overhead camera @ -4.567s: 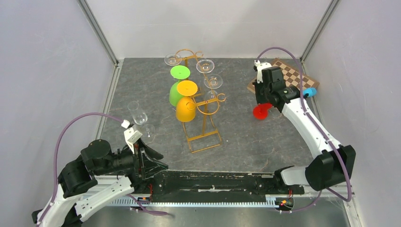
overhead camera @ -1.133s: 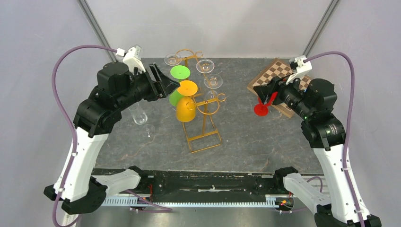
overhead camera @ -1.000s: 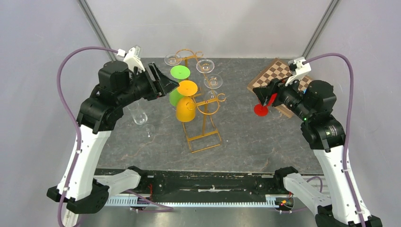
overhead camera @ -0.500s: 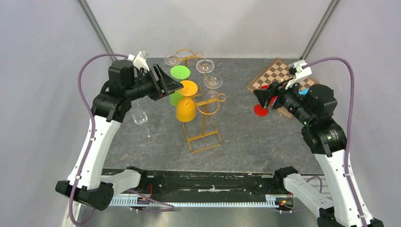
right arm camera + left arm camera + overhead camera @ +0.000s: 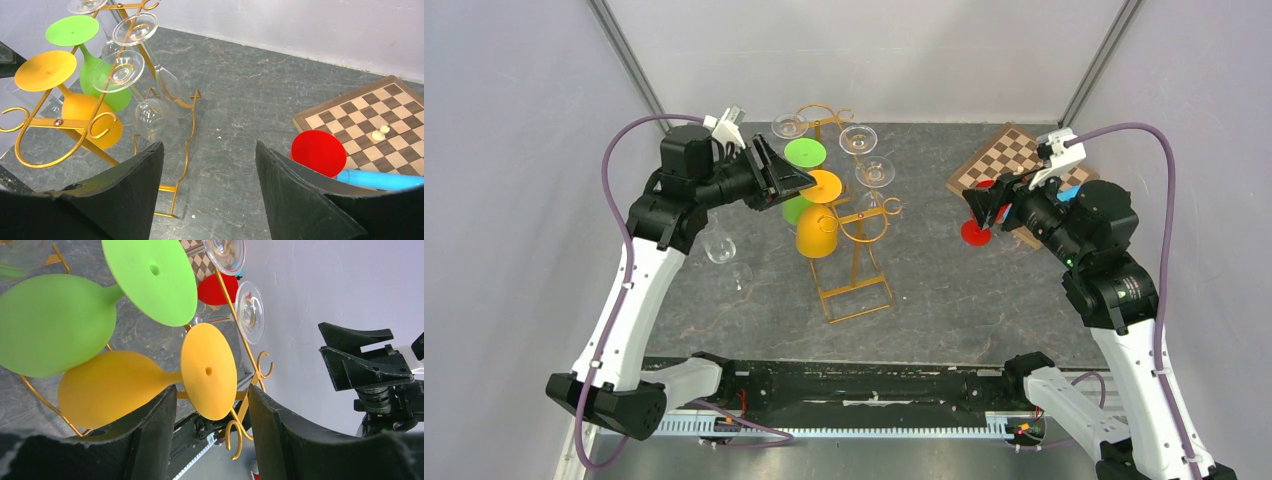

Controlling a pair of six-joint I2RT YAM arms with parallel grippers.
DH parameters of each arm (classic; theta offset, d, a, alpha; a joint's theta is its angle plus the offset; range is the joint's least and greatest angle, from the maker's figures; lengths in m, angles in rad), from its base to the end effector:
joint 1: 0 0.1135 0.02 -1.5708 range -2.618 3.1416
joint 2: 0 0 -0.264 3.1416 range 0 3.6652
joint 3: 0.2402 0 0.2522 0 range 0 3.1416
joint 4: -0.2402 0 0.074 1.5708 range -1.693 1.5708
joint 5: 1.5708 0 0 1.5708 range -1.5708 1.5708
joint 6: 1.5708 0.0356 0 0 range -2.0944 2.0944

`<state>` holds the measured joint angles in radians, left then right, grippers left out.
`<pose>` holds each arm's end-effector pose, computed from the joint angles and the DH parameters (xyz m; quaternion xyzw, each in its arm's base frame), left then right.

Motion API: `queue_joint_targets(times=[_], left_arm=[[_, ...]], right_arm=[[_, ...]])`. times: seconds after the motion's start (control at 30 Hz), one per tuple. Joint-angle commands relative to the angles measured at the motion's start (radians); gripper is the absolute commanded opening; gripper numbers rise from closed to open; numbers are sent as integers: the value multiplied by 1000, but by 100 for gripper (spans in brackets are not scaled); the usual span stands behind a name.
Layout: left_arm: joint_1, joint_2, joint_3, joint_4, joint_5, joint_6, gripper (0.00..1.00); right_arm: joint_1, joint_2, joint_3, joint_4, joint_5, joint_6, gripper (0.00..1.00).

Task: Take the wine glass off the wine glass rack
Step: Pick up the wine glass from the wine rack.

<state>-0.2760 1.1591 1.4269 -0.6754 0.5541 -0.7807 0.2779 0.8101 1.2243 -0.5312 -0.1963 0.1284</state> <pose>0.2166 -0.0808 0.4368 -0.0552 0.8158 -0.4638 0.3411 0.1387 0.0468 0.4455 -0.1205 0.7367 0.2052 0.6330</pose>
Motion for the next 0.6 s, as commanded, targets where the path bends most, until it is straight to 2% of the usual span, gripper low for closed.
queue_joint_targets(times=[0.0, 0.4, 0.57], left_arm=[[6, 0, -3, 59, 37, -38, 60], [6, 5, -4, 68, 53, -38, 49], [6, 8, -8, 68, 61, -36, 40]], right_arm=[[9, -10, -4, 26, 23, -16, 70], [18, -5, -3, 26, 35, -21, 70], [23, -5, -6, 26, 38, -23, 70]])
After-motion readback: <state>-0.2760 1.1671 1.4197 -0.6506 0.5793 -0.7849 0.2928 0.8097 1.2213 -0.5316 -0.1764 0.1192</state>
